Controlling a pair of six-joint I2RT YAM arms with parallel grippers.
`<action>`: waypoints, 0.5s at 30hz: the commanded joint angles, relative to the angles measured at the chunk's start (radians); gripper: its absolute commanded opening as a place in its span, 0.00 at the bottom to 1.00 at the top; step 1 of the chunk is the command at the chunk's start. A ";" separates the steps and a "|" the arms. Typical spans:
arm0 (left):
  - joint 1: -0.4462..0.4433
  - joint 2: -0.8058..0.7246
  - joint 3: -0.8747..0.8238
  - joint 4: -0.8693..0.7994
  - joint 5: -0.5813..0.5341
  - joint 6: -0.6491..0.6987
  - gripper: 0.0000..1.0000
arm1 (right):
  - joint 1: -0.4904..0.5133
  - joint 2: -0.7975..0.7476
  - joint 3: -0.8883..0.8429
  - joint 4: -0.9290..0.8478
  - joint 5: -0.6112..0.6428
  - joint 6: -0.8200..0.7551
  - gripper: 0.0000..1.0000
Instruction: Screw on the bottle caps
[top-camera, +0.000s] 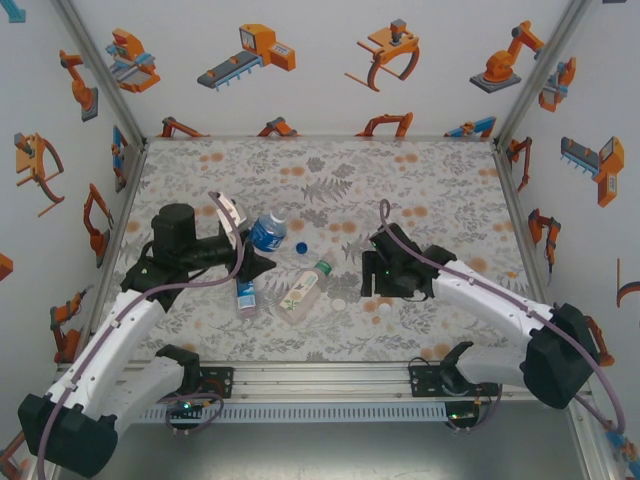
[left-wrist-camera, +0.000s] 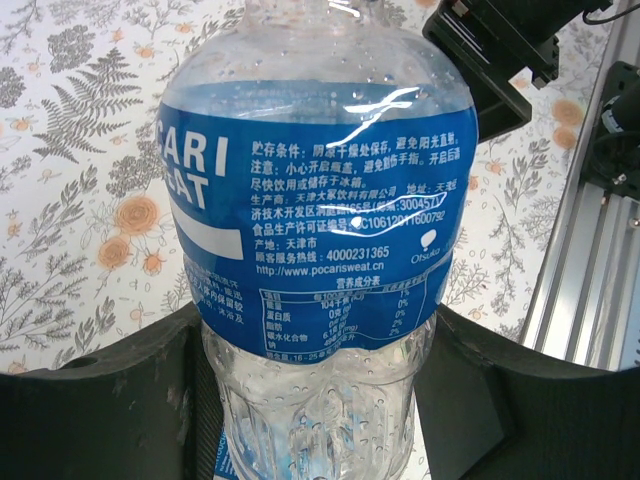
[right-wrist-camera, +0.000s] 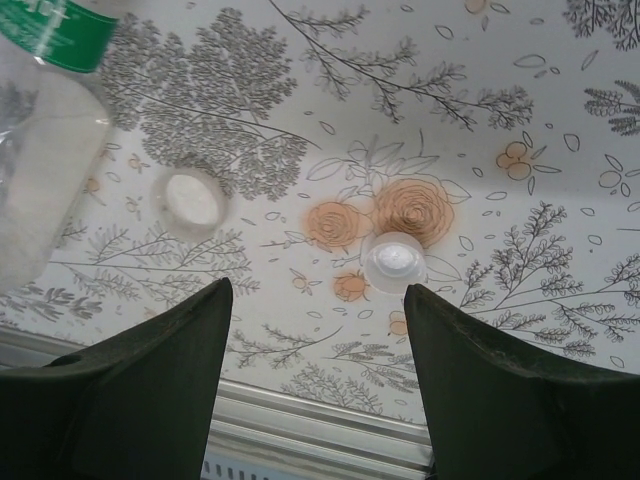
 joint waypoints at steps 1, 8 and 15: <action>-0.006 -0.015 -0.017 0.028 -0.015 0.023 0.00 | -0.028 0.000 -0.036 0.031 -0.050 0.020 0.64; -0.011 -0.016 -0.022 0.047 -0.020 0.009 0.00 | -0.041 -0.032 -0.066 0.012 -0.059 0.015 0.63; -0.031 -0.035 -0.025 0.047 -0.040 0.006 0.00 | -0.043 -0.037 -0.075 0.011 -0.043 0.023 0.62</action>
